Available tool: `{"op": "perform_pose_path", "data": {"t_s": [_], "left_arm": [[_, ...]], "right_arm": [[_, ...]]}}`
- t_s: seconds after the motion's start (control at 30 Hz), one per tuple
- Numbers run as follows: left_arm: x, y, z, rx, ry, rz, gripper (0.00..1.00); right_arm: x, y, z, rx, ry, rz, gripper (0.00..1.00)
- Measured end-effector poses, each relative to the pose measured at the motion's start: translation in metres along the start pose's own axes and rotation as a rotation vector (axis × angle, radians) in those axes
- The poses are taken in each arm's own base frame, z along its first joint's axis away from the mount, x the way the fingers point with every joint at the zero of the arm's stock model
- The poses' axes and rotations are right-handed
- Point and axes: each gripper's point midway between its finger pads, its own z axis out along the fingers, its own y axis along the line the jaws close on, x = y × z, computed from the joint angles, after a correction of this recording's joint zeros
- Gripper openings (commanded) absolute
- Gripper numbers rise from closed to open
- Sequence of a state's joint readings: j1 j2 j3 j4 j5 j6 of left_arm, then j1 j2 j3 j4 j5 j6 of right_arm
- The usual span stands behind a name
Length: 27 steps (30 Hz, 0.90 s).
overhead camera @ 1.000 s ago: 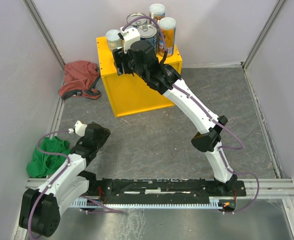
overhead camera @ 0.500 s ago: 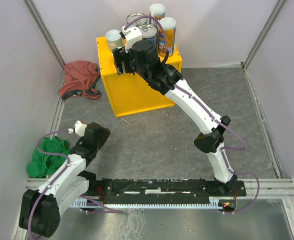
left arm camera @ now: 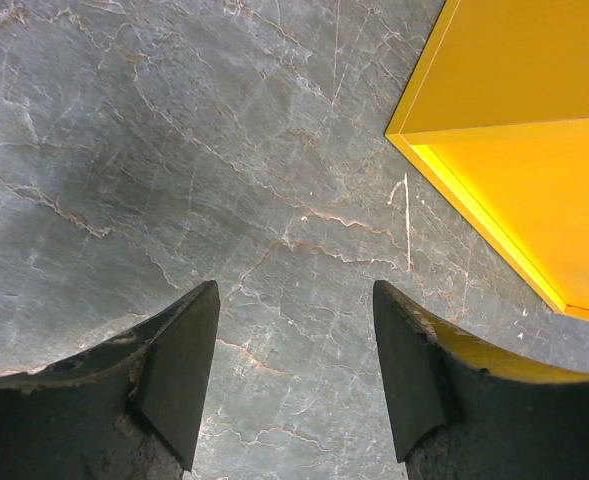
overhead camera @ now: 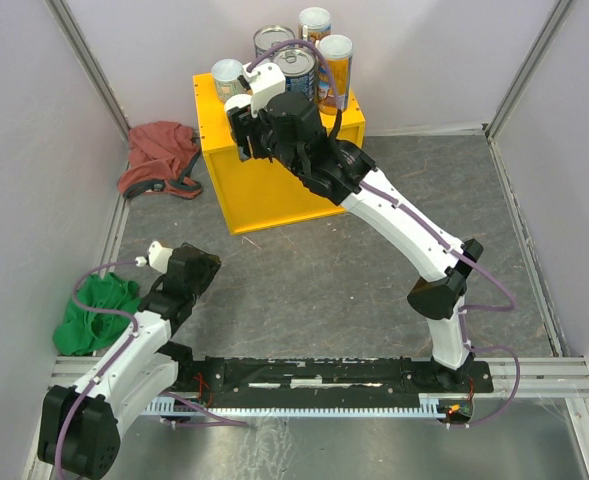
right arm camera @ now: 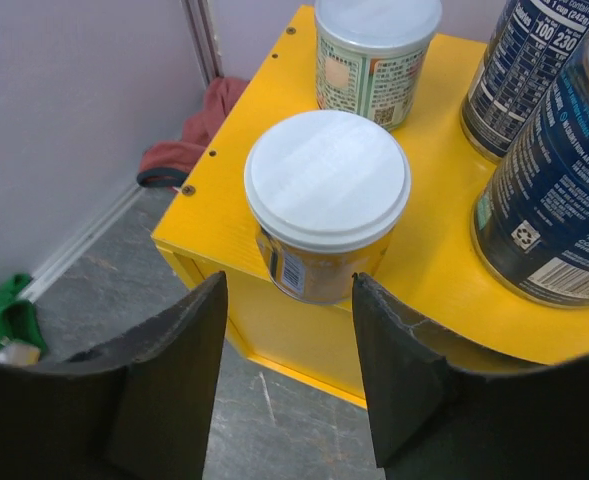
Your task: Place and organize the canned foods onto the counter
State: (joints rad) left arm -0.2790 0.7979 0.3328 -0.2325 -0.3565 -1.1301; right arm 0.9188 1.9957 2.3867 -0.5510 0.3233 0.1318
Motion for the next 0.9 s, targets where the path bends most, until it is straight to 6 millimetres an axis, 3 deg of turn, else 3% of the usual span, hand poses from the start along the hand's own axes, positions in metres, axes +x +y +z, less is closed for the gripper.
{"op": "perform_pose_path", "data": {"t_s": [0.17, 0.3, 0.67, 0.9], "left_arm": [[0.000, 0.000, 0.000, 0.000, 0.000, 0.001, 0.70], [0.000, 0.000, 0.000, 0.001, -0.001, 0.000, 0.69], [0.000, 0.002, 0.001, -0.011, -0.002, 0.004, 0.70], [0.003, 0.007, 0.004, -0.033, 0.006, 0.014, 0.70]], "right_arm": [[-0.002, -0.003, 0.000, 0.017, -0.010, 0.003, 0.37], [-0.002, -0.003, 0.000, 0.021, -0.005, 0.001, 0.33], [0.015, -0.003, 0.024, 0.029, 0.019, -0.003, 0.32], [0.022, -0.015, 0.037, 0.043, 0.030, 0.010, 0.32]]}}
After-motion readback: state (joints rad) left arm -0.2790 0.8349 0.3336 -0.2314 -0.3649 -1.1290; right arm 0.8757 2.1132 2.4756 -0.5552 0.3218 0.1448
